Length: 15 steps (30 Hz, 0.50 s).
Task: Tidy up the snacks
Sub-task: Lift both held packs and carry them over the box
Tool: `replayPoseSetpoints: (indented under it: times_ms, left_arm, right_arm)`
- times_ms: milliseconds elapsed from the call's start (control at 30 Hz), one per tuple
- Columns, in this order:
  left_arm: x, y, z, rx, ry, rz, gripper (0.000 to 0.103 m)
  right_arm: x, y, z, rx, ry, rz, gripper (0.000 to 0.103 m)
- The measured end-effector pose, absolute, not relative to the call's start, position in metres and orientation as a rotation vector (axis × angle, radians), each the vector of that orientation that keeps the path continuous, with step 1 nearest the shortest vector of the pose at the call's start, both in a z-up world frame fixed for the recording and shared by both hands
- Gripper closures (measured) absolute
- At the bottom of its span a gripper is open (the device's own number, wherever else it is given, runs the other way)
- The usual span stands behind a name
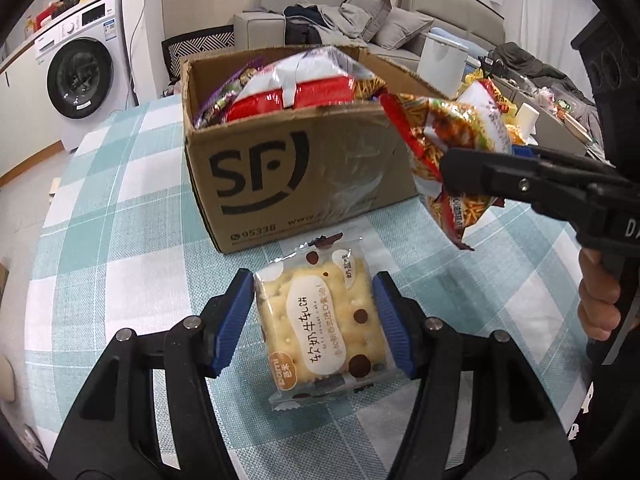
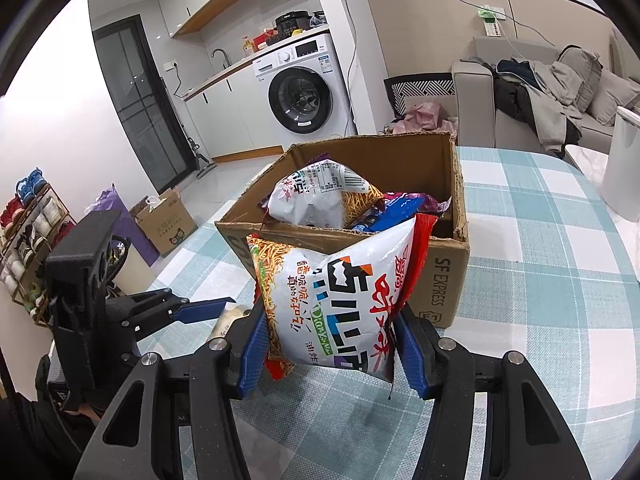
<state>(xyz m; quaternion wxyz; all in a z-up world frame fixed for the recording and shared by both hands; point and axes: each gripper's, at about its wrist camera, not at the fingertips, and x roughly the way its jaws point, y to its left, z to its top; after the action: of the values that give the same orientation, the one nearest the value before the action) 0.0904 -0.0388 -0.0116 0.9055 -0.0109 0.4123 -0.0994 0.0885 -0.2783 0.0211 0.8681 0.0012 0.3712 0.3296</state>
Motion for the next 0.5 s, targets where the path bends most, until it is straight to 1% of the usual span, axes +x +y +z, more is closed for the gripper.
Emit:
replayPoseSetpoints:
  times_ms: [500]
  left_arm:
    - [0.064, -0.019, 0.054, -0.107, 0.706, -0.205, 0.044]
  right_arm:
    - [0.076, -0.293, 0.050, 0.022, 0.703, 0.665, 0.045]
